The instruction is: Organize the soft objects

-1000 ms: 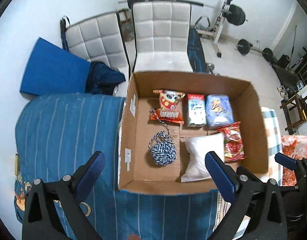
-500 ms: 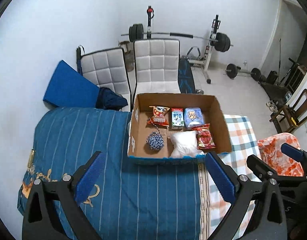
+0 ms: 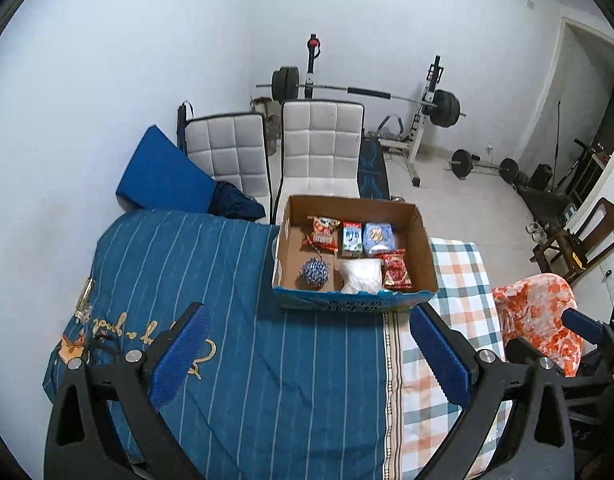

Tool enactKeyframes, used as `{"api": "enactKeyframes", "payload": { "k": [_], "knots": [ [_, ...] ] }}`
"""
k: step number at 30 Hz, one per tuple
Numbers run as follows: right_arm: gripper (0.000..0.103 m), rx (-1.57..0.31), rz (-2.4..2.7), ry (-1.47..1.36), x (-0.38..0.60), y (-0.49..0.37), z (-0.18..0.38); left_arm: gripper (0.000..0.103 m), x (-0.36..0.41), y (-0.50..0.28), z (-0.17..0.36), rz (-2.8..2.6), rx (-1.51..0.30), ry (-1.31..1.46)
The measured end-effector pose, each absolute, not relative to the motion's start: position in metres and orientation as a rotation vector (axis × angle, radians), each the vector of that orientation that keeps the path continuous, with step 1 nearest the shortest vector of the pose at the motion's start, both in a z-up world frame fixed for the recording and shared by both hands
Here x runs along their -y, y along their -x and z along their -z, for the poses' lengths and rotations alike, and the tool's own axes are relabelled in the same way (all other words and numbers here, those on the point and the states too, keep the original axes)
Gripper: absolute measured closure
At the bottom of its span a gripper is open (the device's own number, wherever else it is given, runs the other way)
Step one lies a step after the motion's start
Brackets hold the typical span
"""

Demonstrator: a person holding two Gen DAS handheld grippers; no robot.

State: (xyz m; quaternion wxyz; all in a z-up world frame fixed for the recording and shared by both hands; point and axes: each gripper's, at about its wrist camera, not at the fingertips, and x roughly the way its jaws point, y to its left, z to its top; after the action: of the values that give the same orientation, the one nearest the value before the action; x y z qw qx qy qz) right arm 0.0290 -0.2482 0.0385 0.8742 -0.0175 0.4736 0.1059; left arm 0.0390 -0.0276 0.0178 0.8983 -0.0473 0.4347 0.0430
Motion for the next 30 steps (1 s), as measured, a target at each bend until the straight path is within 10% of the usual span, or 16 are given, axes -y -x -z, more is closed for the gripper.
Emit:
{"api": "enactKeyframes", "payload": {
  "k": [30],
  "knots": [
    [0.0,-0.894,-0.134,0.03,0.277,-0.047,-0.061,0.001,0.048,-0.035,-0.031,-0.129,-0.835,0.046]
  ]
}}
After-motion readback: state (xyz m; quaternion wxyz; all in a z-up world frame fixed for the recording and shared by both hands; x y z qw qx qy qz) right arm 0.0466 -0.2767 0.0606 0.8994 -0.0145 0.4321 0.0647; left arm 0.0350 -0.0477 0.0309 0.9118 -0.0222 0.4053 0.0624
